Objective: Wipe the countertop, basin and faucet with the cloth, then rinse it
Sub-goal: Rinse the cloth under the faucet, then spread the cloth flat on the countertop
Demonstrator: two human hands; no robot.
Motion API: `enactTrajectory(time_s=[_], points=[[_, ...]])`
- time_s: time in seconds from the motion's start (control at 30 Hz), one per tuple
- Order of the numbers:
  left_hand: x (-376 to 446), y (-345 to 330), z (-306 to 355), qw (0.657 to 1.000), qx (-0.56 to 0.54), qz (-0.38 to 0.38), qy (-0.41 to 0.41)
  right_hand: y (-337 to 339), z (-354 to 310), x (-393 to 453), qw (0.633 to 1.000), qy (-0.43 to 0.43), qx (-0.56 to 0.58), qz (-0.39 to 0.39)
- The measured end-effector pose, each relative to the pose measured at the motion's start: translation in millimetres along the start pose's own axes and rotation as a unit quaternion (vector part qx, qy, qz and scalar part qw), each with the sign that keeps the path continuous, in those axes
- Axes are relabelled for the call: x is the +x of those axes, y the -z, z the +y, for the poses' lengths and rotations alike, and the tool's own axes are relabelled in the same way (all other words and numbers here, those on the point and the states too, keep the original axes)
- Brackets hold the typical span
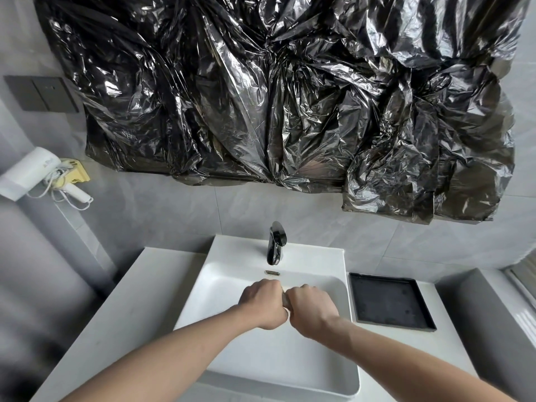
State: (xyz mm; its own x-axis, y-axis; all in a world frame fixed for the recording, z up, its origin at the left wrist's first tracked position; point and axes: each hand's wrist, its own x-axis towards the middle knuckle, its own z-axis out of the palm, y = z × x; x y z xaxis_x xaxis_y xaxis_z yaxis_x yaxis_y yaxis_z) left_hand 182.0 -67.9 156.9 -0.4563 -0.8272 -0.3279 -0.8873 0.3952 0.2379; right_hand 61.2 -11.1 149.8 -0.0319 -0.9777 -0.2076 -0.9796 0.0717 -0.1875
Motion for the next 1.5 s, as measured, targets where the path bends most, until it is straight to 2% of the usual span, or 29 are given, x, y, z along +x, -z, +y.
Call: enactTrajectory(time_s=[0.07,0.17,0.27,0.4,0.5,0.57,0.63,0.77,0.87,1.0,1.1,1.2,1.27,1.33,1.4,1.5], points=[[0,-6,1,0.995,-0.080,-0.044,0.029,-3,4,0,1.000,0.018,-0.015,0.018],[-3,-9,2,0.977,-0.187,-0.096,0.028,-7,8,0,0.998,0.043,-0.019,0.036],[-6,-10,-4,0.966,-0.224,-0.125,0.016,-10,10,-1,0.996,0.062,-0.018,0.054],[-16,-11,-10,0.972,-0.215,-0.090,-0.011,-15,12,-3,0.996,0.045,0.047,0.056],[-33,-9,-17,0.973,-0.227,-0.043,-0.017,-19,16,-11,0.983,0.045,0.173,0.032],[-46,-8,-24,0.962,-0.266,-0.043,-0.034,-18,22,-22,0.970,0.048,0.239,0.025],[-59,-8,-31,0.950,-0.303,-0.033,-0.067,-17,25,-36,0.950,0.042,0.308,0.010],[-79,-14,-41,0.935,-0.330,0.059,-0.117,-21,22,-63,0.893,0.043,0.449,-0.004],[-90,-18,-43,0.911,-0.376,0.126,-0.113,-19,16,-78,0.875,0.036,0.481,0.029],[-103,-21,-43,0.878,-0.428,0.194,-0.096,-23,10,-90,0.825,-0.003,0.561,0.069],[-105,-27,-50,0.860,-0.475,0.176,-0.056,-30,7,-97,0.793,-0.033,0.600,0.100],[-107,-33,-57,0.880,-0.457,0.127,-0.041,-27,6,-103,0.749,-0.064,0.645,0.136],[-113,-34,-58,0.892,-0.439,0.100,-0.032,-24,8,-106,0.753,-0.073,0.634,0.160],[-123,-31,-55,0.893,-0.441,0.080,-0.036,-23,9,-109,0.777,-0.071,0.602,0.172],[-133,-26,-46,0.890,-0.446,0.058,-0.074,-21,6,-114,0.810,-0.057,0.561,0.164],[-135,-27,-35,0.901,-0.414,0.079,-0.109,-17,-1,-121,0.826,-0.038,0.543,0.146]])
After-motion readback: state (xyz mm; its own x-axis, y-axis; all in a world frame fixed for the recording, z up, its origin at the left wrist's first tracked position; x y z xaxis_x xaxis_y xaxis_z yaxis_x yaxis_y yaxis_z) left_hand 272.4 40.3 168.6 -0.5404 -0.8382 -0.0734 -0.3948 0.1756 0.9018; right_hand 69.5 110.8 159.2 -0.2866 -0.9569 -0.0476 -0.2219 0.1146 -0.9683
